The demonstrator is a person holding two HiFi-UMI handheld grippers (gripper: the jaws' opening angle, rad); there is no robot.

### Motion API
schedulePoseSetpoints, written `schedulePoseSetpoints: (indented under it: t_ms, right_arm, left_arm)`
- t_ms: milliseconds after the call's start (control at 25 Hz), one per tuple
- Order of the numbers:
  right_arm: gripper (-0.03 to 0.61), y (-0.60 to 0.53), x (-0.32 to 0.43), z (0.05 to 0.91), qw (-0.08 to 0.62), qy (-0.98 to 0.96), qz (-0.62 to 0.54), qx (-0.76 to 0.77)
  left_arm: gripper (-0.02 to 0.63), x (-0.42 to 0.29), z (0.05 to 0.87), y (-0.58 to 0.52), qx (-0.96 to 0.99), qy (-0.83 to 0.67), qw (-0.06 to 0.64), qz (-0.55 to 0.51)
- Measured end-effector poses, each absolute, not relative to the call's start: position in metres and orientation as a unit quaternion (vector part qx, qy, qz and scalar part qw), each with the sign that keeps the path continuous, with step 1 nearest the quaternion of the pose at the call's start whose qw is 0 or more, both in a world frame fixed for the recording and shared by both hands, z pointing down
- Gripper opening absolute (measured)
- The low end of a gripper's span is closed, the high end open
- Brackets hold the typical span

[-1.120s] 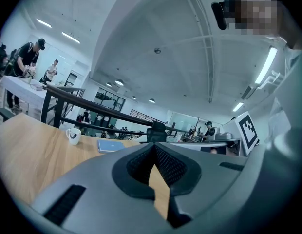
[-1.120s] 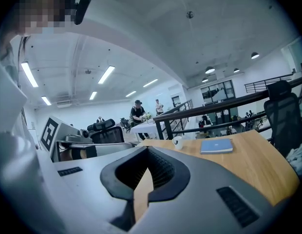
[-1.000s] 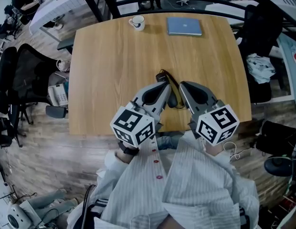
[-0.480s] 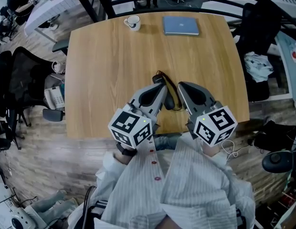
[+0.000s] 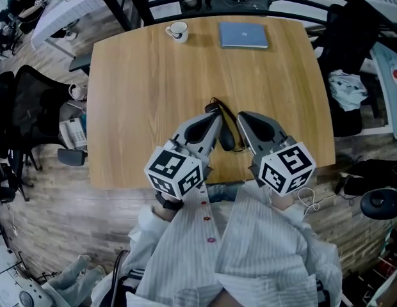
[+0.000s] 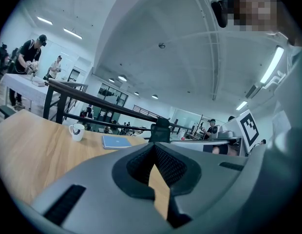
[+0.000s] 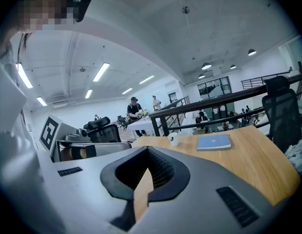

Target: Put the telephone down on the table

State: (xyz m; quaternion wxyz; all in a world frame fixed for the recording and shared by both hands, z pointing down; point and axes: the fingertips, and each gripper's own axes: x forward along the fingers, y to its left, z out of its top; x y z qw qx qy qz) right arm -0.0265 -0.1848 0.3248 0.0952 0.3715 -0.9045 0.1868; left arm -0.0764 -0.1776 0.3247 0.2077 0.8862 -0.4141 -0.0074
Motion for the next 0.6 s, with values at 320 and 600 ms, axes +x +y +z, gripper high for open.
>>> schedulePoseSetpoints:
  t_ms: [320, 600]
  right_arm:
    - [0.034, -0.19, -0.031, 0.328, 0.1, -0.903, 0.19, 0.373]
    - [0.034, -0.19, -0.037, 0.337, 0.116, -0.901, 0.198, 0.368]
  left_arm:
    - [0.008, -0.08, 0.329, -0.183, 0.887, -0.409, 0.214, -0.004]
    - [0.008, -0.085, 0.336, -0.184, 0.882, -0.413, 0.227, -0.004]
